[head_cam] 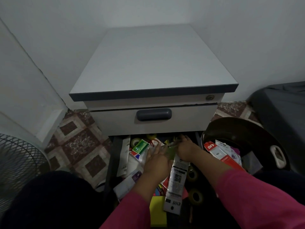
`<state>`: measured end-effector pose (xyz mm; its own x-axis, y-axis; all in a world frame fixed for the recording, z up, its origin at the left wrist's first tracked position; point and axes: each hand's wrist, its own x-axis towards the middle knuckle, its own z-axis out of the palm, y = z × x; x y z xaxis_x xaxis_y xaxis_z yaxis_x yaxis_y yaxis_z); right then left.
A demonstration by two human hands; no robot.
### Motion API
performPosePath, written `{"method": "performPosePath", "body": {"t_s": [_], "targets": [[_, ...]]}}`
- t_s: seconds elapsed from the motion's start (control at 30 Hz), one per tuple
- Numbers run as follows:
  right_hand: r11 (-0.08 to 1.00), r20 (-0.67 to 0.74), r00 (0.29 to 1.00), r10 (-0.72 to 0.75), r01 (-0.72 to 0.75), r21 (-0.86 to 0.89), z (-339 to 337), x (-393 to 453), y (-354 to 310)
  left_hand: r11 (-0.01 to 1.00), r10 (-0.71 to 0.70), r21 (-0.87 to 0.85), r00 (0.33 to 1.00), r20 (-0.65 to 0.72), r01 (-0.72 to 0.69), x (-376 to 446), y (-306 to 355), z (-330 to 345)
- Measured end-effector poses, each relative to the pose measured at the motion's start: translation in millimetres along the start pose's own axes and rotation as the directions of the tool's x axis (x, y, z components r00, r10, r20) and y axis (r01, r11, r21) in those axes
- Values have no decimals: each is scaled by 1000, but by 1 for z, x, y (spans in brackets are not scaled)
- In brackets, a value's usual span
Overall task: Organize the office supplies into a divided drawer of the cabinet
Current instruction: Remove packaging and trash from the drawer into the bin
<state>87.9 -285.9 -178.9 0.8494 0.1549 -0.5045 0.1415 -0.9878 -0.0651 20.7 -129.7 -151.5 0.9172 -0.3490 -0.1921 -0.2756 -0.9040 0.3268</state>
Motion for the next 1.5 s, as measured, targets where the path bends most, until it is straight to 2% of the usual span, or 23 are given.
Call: {"method": "performPosePath", "body": {"t_s": [0.13,0.2,0.3,0.37,0.5,0.63,0.7,0.77,0.83,0.93,1.0,1.07,1.13,1.27,1.4,1.5], "targets": [[996,-79,993,-90,90,-2,-17,-30,-2,998,-9,-64,999,-35,6,-9,-2,-11],[991,-110,991,-72,84,104,-24,-47,-3,998,-1,-64,999,-51,-2,-14,-2,-16],[946,-233,972,39,39,323,-39,-79,-8,994,12,-105,997,-76,-20,-27,-2,-23],[926,-346,928,137,4,378,-47,-98,-10,992,39,-119,997,-63,-47,-37,-2,-26],[880,-418,858,300,-80,468,-40,-123,-13,989,146,14,989,-1,-146,-56,-2,-25],[713,-467,746,475,-14,701,-35,-136,-15,967,186,153,975,122,-203,-70,-9,-10],[648,-423,762,491,5,762,-32,-134,-16,968,211,100,961,179,-231,-73,-13,-3],[580,-304,808,505,-57,813,-23,-130,-17,964,249,32,941,228,-263,-73,-16,2],[546,-183,854,487,-135,827,-12,-127,-18,969,237,-116,952,194,-218,-70,-16,3],[630,-111,897,428,-208,748,-3,-126,-22,939,40,-343,999,21,-30,-67,-11,-7],[687,-83,919,385,-225,691,3,-123,-25,910,-133,-408,985,-113,76,-63,-14,-15],[713,-37,934,356,-246,656,9,-119,-30,911,-270,-373,937,-224,173,-58,-22,-18],[709,17,934,358,-283,645,18,-114,-34,939,-282,-271,927,-248,213,-53,-31,-17],[752,19,913,408,-347,560,28,-110,-38,990,-143,-27,983,-112,140,-43,-34,-16],[720,-10,905,425,-332,609,30,-106,-39,993,-68,105,995,74,60,-38,-31,-11],[643,8,913,408,-294,707,29,-102,-37,988,-57,144,997,50,49,-37,-30,-5]]}}
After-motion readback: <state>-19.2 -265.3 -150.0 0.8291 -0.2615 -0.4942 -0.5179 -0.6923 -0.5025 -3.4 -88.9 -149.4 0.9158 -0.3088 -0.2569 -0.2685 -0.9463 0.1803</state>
